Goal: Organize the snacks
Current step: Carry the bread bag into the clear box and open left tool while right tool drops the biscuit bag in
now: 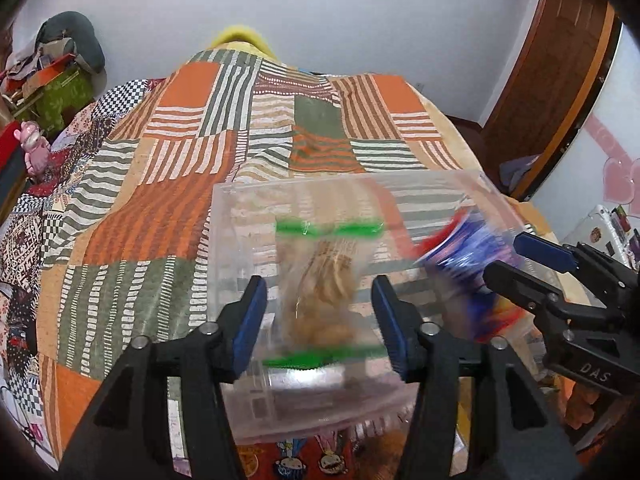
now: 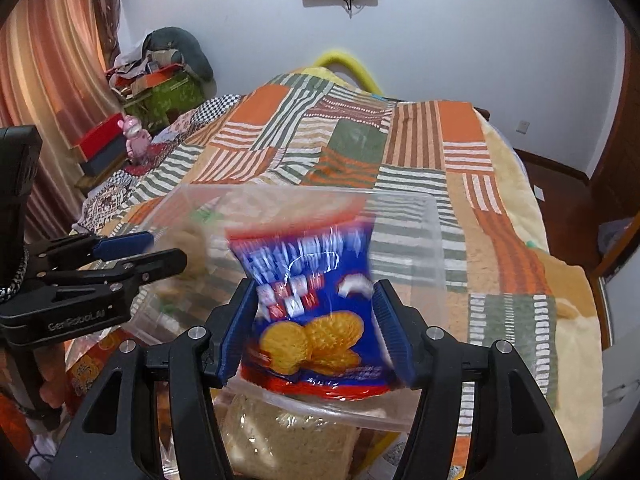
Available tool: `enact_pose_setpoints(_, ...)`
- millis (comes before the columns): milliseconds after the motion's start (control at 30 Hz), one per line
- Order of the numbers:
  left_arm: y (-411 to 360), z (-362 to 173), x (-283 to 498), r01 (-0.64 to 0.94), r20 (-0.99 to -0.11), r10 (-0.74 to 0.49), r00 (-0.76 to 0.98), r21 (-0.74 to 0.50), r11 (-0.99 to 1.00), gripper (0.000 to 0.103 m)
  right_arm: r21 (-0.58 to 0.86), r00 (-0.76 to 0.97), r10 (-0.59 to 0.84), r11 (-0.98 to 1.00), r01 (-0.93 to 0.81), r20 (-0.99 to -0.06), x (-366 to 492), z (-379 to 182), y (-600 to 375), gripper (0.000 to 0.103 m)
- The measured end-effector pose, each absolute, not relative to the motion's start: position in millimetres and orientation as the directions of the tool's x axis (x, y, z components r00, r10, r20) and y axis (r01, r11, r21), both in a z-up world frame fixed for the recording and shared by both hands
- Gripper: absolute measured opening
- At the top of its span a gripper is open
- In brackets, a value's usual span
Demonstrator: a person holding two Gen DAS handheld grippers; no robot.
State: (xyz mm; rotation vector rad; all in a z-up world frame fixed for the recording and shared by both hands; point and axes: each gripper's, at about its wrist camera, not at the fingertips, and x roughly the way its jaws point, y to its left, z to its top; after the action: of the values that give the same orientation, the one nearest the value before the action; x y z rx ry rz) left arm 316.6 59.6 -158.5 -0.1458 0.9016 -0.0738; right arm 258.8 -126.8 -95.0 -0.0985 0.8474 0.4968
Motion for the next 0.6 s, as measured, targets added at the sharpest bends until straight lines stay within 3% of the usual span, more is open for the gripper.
enact_pose_setpoints(200, 60.5, -127.6, 291.1, 0.023, -0.726, -0.122, 0.677, -0.145, 0.989, 0.066, 0.123, 0.573, 0.399, 0.88, -0.459, -0.716, 249.9, -78.1, -142.5, 0.058)
enact_pose_setpoints(600, 92.5, -103.7, 218.3, -0.019, -0.716, -0.064, 0.695, -0.106, 0.994, 0.071, 0.074, 0.619, 0.347, 0.904, -0.422, -0.704, 209.9, -63.2, -189.0, 0.065)
